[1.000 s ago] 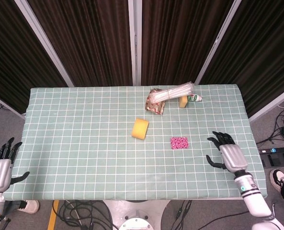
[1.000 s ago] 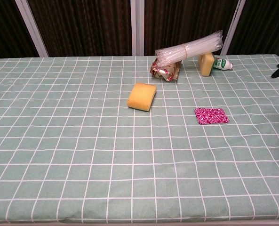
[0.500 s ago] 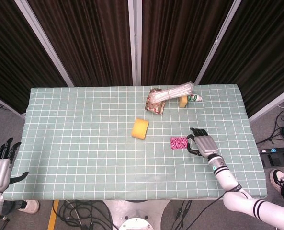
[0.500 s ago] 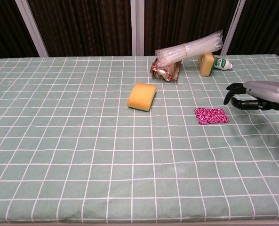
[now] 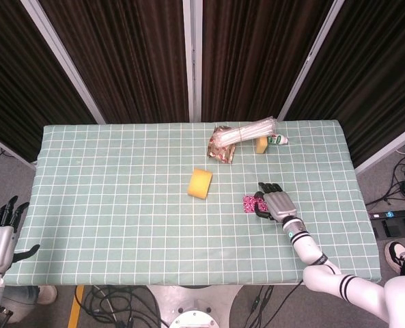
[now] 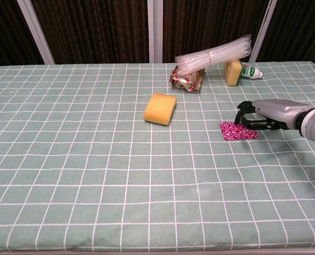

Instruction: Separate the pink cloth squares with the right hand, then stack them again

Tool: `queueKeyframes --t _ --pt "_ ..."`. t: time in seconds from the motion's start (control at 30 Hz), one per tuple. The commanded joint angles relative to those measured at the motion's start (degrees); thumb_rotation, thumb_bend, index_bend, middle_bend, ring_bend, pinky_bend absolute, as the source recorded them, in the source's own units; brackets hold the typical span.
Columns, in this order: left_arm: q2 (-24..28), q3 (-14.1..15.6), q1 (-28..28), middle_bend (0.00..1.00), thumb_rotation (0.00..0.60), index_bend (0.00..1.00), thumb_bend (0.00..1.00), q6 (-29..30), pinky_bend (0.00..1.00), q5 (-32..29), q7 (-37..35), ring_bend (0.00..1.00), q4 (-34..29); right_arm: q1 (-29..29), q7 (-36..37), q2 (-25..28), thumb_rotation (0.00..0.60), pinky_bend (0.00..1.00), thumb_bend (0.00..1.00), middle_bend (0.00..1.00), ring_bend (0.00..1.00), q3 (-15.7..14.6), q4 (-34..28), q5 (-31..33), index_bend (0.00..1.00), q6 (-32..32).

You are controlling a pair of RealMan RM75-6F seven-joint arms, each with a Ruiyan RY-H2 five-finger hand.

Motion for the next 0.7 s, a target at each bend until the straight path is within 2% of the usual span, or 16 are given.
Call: queueKeyframes --t 0.03,0.27,0.7 --pt "0.0 0.0 0.1 0.10 0.600 0.17 0.08 0.1 0.17 0.0 0.0 0.10 0.0 0.0 0.5 -0.2 0.070 0.00 0.56 0.02 0.00 -0.5 0.3 -0.7 0.27 0.1" --pt "0.0 -0.1 -0.2 0.10 0.600 0.17 0.08 -0.2 0.17 0.0 0.2 0.10 0.1 -1.2 0.7 1.8 0.070 0.00 0.56 0.02 0.00 -2.7 -2.4 -2.9 0.27 1.6" --pt "-0.3 -0.2 -0.5 0.10 0.600 0.17 0.08 -0.4 0.17 0.1 0.1 0.10 0.5 -4.2 -2.6 7.3 0.070 0.00 0.56 0.02 0.00 -7.5 -11.9 -5.4 0.27 4.9"
